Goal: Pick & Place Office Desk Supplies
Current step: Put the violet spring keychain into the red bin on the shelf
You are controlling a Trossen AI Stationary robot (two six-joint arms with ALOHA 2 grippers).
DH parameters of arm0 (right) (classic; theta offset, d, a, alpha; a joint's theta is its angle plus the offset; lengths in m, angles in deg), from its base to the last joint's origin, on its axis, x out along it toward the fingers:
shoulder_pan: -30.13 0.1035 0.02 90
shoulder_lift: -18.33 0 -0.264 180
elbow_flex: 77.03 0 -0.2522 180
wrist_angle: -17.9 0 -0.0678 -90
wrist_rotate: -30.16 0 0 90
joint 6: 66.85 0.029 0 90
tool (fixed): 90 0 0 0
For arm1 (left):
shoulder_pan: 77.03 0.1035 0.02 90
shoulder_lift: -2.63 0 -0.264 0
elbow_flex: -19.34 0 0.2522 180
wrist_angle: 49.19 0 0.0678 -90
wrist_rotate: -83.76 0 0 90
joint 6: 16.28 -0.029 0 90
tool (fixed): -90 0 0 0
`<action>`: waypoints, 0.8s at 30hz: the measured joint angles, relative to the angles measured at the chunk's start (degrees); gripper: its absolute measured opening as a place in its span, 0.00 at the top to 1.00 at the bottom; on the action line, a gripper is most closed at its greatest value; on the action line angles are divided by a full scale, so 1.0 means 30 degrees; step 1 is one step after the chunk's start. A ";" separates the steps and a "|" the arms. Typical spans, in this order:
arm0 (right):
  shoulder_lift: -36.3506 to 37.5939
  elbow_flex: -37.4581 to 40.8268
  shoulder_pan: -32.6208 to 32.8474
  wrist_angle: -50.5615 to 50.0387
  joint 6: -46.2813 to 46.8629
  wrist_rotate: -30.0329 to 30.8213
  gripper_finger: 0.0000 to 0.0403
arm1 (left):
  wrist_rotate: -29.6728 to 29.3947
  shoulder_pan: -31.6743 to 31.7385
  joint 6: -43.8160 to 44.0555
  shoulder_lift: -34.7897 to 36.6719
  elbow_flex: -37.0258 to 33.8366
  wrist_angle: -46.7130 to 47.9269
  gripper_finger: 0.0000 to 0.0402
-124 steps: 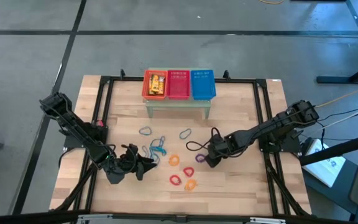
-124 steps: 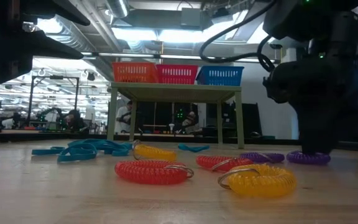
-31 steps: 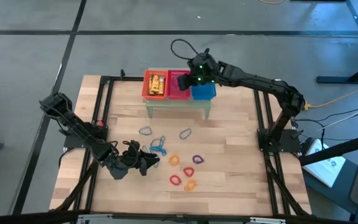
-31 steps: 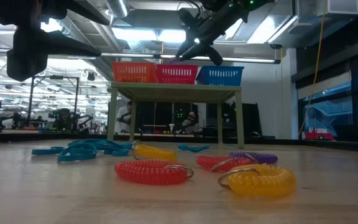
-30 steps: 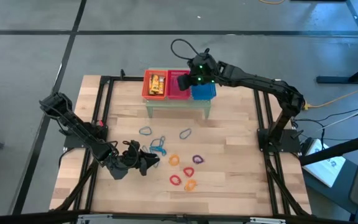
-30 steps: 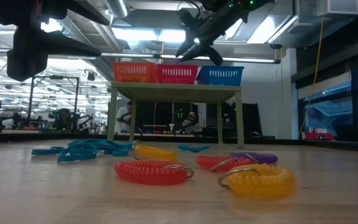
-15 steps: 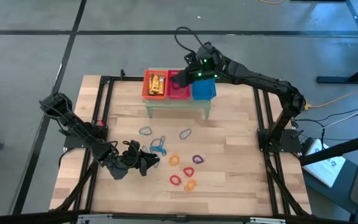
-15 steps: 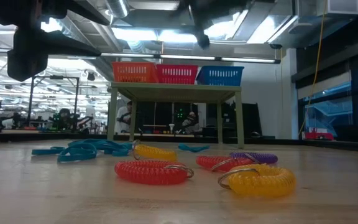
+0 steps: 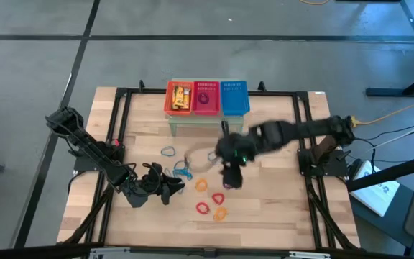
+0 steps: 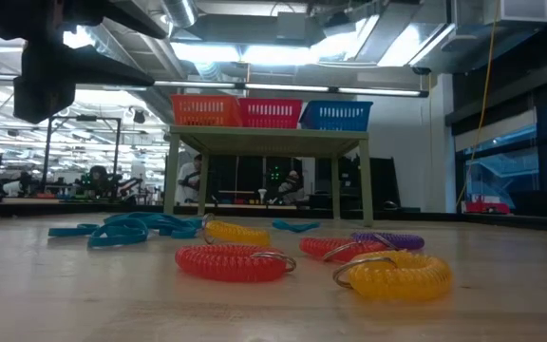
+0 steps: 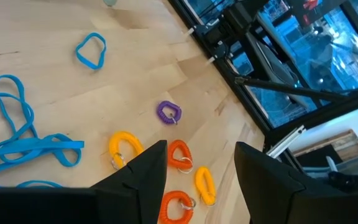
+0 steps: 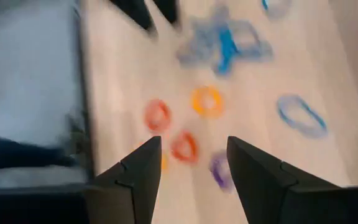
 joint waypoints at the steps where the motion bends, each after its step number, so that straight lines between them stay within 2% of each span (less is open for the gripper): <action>1: -0.0004 0.0535 0.0492 -0.0114 0.0487 0.0598 0.54 | 0.0073 0.0000 -0.0070 0.0000 0.0000 0.0000 0.55; 7: -0.0004 0.4988 0.2892 0.1251 0.3507 0.2630 0.54 | 0.0343 -0.0007 -0.0398 0.0000 0.0000 0.0007 0.55; 13: -0.0013 0.9509 0.3205 0.4684 0.4931 0.2501 0.54 | 0.0423 -0.0007 -0.0295 0.0000 0.0000 0.0000 0.55; 24: -0.0018 1.2893 0.2673 0.8801 0.4860 0.2113 0.54 | 0.0404 0.0007 -0.0252 0.0000 0.0000 0.0007 0.55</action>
